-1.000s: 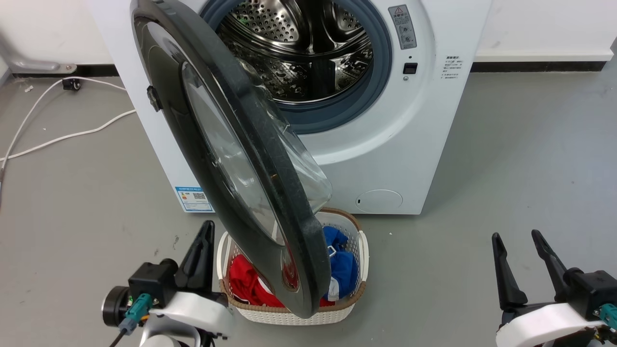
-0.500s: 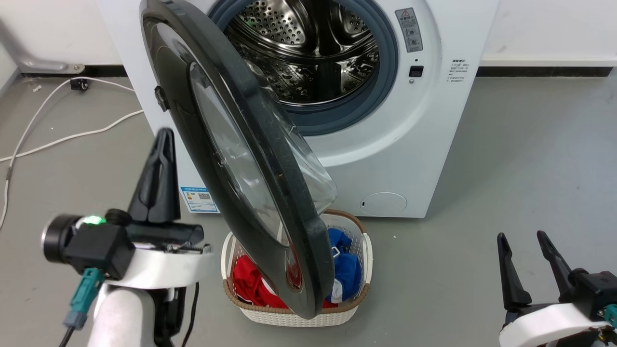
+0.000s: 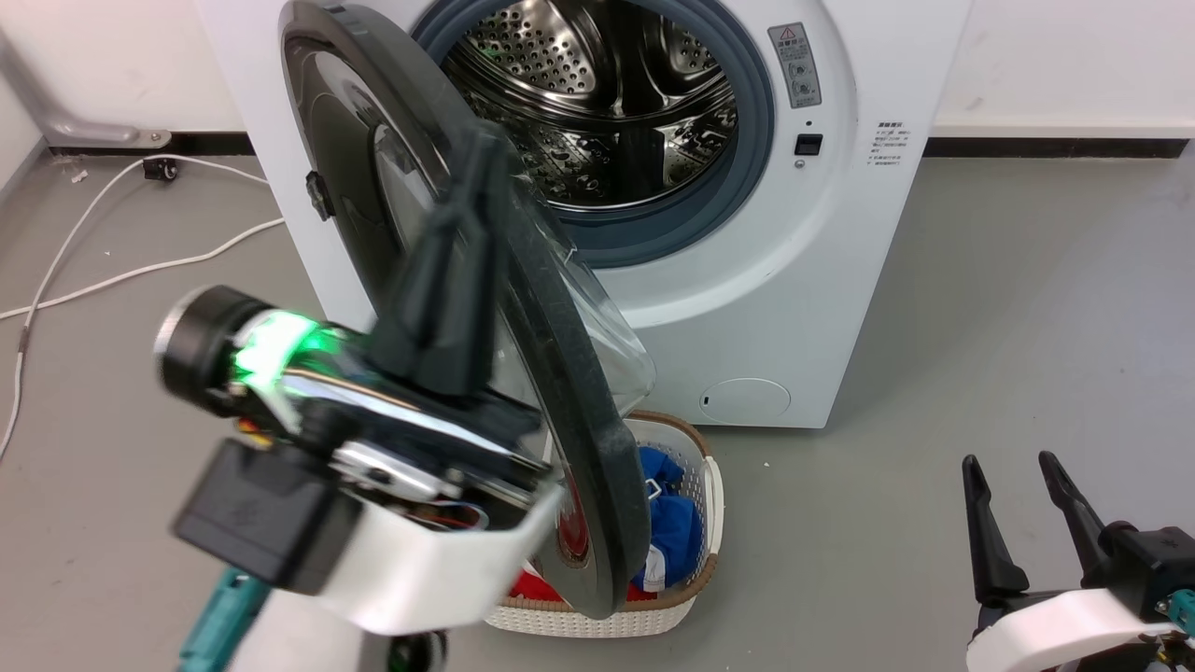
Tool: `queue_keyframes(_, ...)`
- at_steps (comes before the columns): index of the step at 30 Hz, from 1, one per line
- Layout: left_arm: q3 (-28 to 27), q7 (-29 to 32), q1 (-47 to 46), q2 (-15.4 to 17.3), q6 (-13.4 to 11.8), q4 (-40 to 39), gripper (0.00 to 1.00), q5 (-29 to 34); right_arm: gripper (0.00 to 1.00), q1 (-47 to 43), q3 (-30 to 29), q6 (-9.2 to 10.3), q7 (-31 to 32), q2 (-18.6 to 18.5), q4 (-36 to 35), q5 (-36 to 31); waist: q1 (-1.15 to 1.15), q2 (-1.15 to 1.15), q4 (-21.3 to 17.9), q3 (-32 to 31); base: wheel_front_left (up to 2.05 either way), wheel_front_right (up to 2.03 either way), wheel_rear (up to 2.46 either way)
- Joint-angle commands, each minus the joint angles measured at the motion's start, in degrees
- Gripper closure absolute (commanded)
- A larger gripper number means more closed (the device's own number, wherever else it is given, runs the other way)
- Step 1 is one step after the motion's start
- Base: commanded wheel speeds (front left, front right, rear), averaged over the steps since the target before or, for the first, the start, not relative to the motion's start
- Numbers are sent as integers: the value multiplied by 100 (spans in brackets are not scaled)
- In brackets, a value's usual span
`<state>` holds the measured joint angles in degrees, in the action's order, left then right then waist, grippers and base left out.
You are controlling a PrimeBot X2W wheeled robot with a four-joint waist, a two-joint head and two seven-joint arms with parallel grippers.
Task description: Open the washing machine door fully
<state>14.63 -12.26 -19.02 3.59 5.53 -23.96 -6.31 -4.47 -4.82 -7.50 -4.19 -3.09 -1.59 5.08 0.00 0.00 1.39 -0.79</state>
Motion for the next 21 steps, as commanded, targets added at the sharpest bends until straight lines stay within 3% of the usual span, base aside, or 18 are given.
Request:
queue_keyframes(1, 213, 130, -9, -3, 20, -22, 100, -56, 0, 5, 9, 1, 1, 25, 14, 29, 0, 0, -9, -4, 0, 0, 0)
queue_keyframes(8, 1185, 898, 469, -5, 87, 77, 100, -283, 0, -50, -21, 1, 21, 26, -7, 40, 0, 0, -7, 11, 0, 0, 0)
queue_keyframes(21, 2504, 2308, 1557, 396, 174, 597, 100, -1159, 0, -133, -119, 1, 55, 28, -3, 109, 0, 0, 129, 58, 0, 0, 0)
